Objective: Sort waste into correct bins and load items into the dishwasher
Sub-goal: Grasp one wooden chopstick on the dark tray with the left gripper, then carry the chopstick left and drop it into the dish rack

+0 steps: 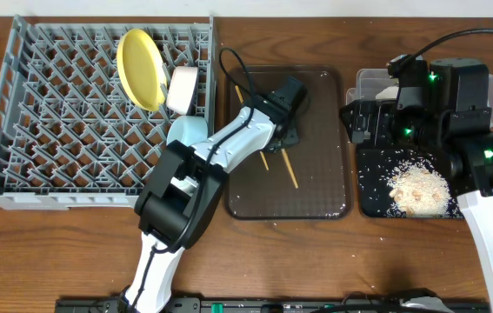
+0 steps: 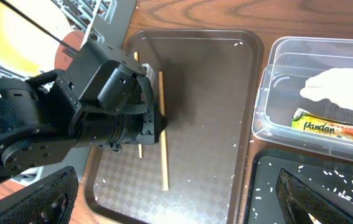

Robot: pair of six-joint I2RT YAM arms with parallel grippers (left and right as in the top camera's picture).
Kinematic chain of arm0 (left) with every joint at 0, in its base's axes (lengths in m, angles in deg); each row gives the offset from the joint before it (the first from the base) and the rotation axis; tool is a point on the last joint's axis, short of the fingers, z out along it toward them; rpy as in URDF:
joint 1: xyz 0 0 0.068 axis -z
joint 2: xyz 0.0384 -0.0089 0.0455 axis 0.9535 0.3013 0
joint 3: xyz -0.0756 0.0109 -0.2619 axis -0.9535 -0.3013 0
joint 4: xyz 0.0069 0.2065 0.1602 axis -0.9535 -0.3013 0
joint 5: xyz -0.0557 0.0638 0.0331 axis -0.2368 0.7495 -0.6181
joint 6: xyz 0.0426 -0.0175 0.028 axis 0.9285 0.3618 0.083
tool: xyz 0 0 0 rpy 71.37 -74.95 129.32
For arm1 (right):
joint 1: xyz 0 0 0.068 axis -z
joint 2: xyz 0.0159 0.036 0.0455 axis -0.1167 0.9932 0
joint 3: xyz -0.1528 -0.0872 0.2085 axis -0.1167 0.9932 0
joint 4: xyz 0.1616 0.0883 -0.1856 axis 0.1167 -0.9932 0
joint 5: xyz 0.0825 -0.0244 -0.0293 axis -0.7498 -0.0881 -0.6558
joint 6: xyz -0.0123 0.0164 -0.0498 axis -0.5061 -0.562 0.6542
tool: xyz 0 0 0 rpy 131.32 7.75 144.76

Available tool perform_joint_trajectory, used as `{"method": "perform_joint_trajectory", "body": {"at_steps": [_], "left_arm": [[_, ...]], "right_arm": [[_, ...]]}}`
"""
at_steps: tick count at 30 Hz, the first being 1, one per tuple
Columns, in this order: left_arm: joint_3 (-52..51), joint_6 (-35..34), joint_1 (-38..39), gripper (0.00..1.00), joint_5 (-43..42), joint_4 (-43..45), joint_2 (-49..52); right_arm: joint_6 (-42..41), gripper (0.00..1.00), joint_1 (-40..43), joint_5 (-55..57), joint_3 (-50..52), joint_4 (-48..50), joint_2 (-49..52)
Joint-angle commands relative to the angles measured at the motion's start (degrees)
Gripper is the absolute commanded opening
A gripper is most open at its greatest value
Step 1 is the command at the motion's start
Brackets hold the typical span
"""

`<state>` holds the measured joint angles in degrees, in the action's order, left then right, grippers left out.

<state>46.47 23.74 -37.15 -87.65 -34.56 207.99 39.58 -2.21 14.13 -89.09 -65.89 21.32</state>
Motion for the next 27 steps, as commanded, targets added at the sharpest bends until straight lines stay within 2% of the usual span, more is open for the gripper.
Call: {"method": "perform_joint_trajectory", "body": {"at_steps": [1,8,12,18,22,27], "left_arm": [[-1.57,-0.11,0.13,0.08,-0.79,-0.66,2.73],[-0.24,0.70,0.13,0.08,-0.83,-2.01,1.46],[2.62,7.08,0.13,0.08,-0.79,-5.57,-1.99],[3.26,13.94,-1.33,0.08,3.21,-11.28,-13.57],[3.26,22.82,-4.33,0.08,3.82,-16.00,-21.99],[3.23,30.49,-9.68,0.08,11.96,-22.18,-29.97]], "right_arm": [[-0.59,0.99,0.04,0.15,-0.35,-0.02,0.02],[-0.59,0.99,0.04,0.15,-0.35,-0.04,0.02],[-0.59,0.99,0.04,0.15,-0.35,-0.02,0.02],[-0.59,0.99,0.04,0.15,-0.35,-0.02,0.02],[-0.59,0.99,0.04,0.17,-0.35,-0.02,0.02],[-0.59,0.99,0.04,0.17,-0.35,-0.02,0.02]]}}
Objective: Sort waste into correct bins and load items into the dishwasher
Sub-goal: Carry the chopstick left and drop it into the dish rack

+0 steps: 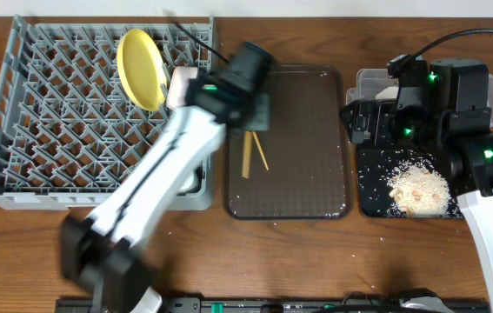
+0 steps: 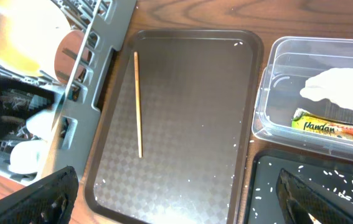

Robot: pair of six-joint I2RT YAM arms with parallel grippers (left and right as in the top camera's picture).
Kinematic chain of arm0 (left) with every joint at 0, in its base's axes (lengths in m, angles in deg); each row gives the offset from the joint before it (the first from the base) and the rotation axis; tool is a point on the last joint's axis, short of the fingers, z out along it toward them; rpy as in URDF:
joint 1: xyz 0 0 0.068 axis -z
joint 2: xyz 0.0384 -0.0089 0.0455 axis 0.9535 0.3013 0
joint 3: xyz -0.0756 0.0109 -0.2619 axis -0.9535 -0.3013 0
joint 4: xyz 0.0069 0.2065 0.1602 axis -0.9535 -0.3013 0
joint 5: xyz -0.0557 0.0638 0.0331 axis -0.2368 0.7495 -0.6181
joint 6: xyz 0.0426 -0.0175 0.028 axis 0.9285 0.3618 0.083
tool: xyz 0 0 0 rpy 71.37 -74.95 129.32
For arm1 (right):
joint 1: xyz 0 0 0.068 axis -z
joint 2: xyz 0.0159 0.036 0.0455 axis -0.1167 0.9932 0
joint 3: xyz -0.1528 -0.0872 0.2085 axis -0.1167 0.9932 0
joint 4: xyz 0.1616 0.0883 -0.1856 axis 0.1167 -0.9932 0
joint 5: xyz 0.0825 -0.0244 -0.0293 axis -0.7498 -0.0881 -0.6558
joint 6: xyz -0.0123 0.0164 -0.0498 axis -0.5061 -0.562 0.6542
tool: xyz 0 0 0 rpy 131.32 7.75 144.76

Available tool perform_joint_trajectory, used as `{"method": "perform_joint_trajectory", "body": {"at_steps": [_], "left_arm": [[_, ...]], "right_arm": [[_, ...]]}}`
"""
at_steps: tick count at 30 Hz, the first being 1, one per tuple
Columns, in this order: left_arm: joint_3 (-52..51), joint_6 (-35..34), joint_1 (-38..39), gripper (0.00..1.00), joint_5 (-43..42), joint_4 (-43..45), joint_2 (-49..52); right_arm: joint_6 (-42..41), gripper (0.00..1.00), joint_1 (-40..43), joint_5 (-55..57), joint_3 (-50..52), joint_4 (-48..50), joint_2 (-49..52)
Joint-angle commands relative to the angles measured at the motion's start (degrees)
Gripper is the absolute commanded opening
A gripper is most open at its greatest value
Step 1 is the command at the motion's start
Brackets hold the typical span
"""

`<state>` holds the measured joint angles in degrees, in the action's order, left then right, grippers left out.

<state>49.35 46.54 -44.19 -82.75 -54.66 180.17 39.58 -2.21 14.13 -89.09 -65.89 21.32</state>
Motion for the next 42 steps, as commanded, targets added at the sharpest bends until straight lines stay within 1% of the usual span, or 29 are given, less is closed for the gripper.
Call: {"method": "perform_joint_trajectory", "body": {"at_steps": [1,4,8,15,20,21,23,24,26,31,34,37,40,42], "left_arm": [[0.35,8.61,-3.74,0.07,9.31,-2.97,-2.95],[0.33,12.35,-7.26,0.08,14.12,-5.01,-3.63],[-1.64,16.70,-11.43,0.08,14.67,-4.92,-2.56],[-4.07,17.14,-18.16,0.08,16.20,-4.28,0.70],[-4.07,18.99,-20.57,0.08,15.82,-4.26,4.57],[-4.07,18.99,-20.57,0.13,15.82,-4.24,5.46],[-4.07,18.97,-20.55,0.35,15.85,-4.07,6.56],[-4.07,18.97,-20.55,0.42,15.85,-4.00,6.95],[-4.07,18.97,-20.55,0.50,15.85,-3.54,7.06],[-2.10,17.70,-20.52,0.56,15.80,-3.89,6.10],[-0.28,14.82,-20.39,0.59,15.52,-4.76,4.24],[0.35,13.66,-20.11,0.61,8.28,-4.07,1.22],[0.35,8.50,-19.43,0.61,-1.99,-2.73,-1.73],[0.35,4.87,-18.40,0.61,-6.91,-2.16,-2.32]], "right_arm": [[-0.59,0.99,0.04,0.15,-0.35,-0.02,0.02],[-0.59,0.99,0.04,0.17,-0.35,-0.02,0.02],[-0.59,0.99,0.04,0.17,-0.35,-0.02,0.02],[-0.59,0.99,0.04,0.15,-0.35,-0.02,0.02],[-0.59,0.99,0.04,0.15,-0.35,-0.02,0.02],[-0.59,0.99,0.04,0.17,-0.35,-0.02,0.02],[-0.59,0.99,0.04,0.15,-0.35,-0.02,0.02],[-0.59,0.99,0.04,0.17,-0.35,-0.02,0.02],[-0.59,0.99,0.04,0.17,-0.35,-0.02,0.02],[-0.59,0.99,0.04,0.15,-0.35,-0.02,0.02],[-0.59,0.99,0.07,0.15,-0.35,-0.02,0.02],[-0.59,0.99,0.04,0.15,-0.35,-0.02,0.02],[-0.59,0.99,0.04,0.17,-0.35,-0.02,0.02],[-0.59,0.99,0.04,0.15,-0.35,-0.02,0.02]]}}
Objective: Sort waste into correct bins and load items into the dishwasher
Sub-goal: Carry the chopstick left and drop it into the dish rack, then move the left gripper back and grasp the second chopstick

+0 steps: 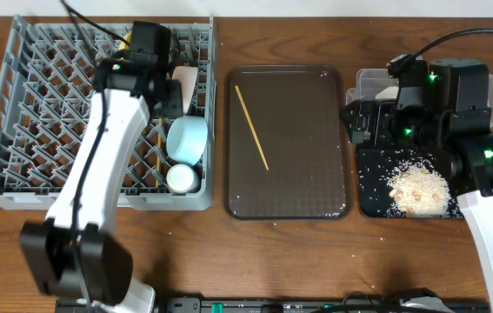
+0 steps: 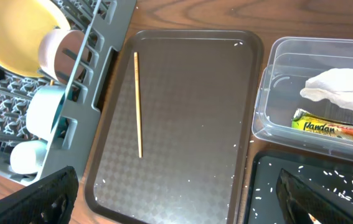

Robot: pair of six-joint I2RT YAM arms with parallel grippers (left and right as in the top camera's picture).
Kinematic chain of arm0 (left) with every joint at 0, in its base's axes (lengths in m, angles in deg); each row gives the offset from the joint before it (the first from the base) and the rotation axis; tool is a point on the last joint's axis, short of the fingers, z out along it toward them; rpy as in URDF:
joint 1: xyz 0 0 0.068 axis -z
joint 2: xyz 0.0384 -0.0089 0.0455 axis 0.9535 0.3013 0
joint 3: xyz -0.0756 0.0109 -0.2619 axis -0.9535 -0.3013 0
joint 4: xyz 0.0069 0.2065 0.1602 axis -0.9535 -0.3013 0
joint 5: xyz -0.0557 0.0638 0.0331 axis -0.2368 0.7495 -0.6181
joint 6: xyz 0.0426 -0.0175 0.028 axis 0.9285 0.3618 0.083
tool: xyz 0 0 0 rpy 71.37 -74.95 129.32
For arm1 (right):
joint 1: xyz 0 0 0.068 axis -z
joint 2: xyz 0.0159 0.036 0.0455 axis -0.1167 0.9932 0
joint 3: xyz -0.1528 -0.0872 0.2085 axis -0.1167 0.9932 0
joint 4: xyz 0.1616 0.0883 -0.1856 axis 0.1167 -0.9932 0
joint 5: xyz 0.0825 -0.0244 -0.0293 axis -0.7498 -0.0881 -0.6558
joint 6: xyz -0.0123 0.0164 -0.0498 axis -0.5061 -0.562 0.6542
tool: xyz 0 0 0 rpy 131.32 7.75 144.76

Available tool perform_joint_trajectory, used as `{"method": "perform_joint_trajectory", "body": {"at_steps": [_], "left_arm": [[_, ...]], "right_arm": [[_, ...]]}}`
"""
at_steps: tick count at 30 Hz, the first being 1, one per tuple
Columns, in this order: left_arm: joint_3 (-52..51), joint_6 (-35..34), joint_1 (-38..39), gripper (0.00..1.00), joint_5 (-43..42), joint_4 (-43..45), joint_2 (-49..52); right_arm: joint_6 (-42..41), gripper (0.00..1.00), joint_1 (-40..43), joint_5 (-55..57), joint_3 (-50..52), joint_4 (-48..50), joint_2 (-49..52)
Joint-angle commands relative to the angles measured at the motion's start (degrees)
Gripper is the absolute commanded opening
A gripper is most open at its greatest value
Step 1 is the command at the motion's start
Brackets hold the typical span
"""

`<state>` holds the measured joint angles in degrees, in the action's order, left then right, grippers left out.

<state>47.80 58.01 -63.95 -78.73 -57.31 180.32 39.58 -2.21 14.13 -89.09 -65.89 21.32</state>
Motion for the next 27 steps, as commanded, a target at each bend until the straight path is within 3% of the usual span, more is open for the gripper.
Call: {"method": "perform_joint_trajectory", "body": {"at_steps": [1,7,16,24,27], "left_arm": [[1.88,-8.33,2.14,0.61,-12.26,0.68,-2.45],[1.14,-16.76,9.79,0.61,-8.92,1.51,0.74],[1.11,-24.00,17.86,0.61,-5.84,5.62,11.10],[1.11,-26.88,21.84,0.59,-5.79,10.62,19.43],[1.11,-28.30,22.45,0.54,-5.57,11.98,22.10]], "right_arm": [[-0.59,0.99,0.04,0.15,-0.35,-0.02,0.02],[-0.59,0.99,0.04,0.17,-0.35,-0.02,0.02],[-0.59,0.99,0.04,0.17,-0.35,-0.02,0.02],[-0.59,0.99,0.04,0.15,-0.35,0.00,0.02],[-0.59,0.99,0.04,0.15,-0.35,-0.02,0.02]]}}
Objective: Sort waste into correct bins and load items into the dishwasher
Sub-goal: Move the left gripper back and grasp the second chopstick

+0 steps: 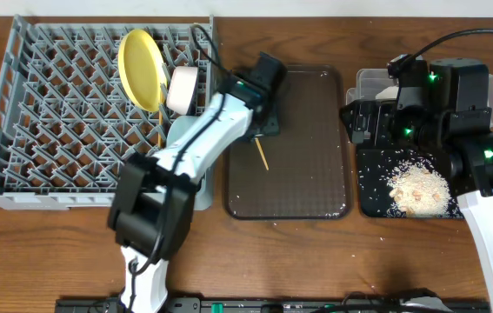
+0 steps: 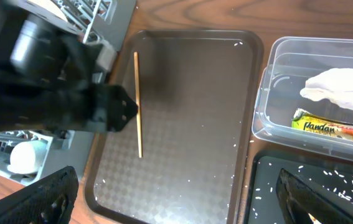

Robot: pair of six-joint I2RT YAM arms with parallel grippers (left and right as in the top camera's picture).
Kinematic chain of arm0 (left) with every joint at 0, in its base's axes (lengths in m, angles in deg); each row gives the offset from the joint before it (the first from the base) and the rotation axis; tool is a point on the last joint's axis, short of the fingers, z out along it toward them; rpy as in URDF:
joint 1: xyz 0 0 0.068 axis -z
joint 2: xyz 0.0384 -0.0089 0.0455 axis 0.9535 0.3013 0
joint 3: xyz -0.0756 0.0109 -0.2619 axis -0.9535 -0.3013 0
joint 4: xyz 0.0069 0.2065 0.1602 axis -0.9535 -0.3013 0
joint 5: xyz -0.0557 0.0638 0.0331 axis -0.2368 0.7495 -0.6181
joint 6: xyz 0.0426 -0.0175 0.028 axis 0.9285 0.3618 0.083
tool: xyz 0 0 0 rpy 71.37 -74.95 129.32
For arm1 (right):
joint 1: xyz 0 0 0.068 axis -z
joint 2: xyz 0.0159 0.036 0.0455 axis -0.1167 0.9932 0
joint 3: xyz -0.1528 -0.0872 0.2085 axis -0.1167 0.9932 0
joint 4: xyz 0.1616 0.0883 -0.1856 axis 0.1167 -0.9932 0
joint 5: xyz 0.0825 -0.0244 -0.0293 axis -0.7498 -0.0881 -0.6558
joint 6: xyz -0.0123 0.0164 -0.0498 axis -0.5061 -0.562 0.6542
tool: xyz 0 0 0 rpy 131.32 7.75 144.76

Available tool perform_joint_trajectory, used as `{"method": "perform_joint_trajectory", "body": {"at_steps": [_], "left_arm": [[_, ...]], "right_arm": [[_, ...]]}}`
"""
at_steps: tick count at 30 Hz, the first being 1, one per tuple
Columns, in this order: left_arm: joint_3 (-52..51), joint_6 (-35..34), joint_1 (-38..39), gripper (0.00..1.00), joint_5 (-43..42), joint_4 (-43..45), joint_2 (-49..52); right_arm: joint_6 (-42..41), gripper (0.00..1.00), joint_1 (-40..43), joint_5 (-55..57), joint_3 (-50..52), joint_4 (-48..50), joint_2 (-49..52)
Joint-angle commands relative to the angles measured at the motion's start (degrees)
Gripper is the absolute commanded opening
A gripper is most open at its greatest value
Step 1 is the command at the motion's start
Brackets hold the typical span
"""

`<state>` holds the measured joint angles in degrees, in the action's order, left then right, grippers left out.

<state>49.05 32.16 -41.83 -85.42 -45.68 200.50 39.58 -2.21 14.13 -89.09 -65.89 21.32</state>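
Note:
One wooden chopstick [image 1: 262, 157] [image 2: 139, 134] lies on the left part of the brown tray [image 1: 307, 165] [image 2: 195, 124]. My left gripper [image 1: 260, 127] [image 2: 115, 111] hangs low over the stick's far half; it is blurred and its jaws cannot be made out. A second chopstick [image 1: 159, 132] lies in the grey dish rack [image 1: 89, 199]. My right gripper [image 2: 185, 202] is open and empty, held above the tray's right edge, with its fingers [image 2: 51, 199] at the frame's bottom corners.
The rack also holds a yellow plate [image 1: 139, 56], a pale cup [image 1: 183, 87] and a blue cup. Right of the tray stand a clear bin [image 2: 276, 93] with a tissue and a green wrapper, and a black bin [image 1: 372, 196] with rice.
My left gripper was over the rack beside the yellow plate; now it is over the tray's left part, above the remaining chopstick. The stick on the tray and the right arm are unmoved.
First my left gripper was down on two chopsticks on the tray. Then it was at the rack's edge with one stick left on the tray. Later it was over the rack, where a chopstick lay. Now it is back over the tray's stick.

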Motion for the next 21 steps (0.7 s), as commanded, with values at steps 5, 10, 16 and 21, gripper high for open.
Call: {"method": "perform_joint_trajectory", "body": {"at_steps": [5,10,16,21], "left_arm": [[-0.13,-4.70,0.59,0.53,1.14,1.27,5.44],[-0.17,-4.70,0.70,0.52,1.33,2.80,7.41],[-0.17,-4.68,0.74,0.36,1.66,3.96,8.52],[-1.09,-4.68,0.74,0.31,2.69,4.11,8.63]], "right_arm": [[-0.59,0.99,0.04,0.17,-0.35,-0.02,0.02],[-0.59,0.99,0.07,0.17,-0.35,-0.02,0.02],[-0.59,0.99,0.07,0.15,-0.35,-0.02,0.02],[-0.59,0.99,0.04,0.15,-0.35,-0.02,0.02]]}}
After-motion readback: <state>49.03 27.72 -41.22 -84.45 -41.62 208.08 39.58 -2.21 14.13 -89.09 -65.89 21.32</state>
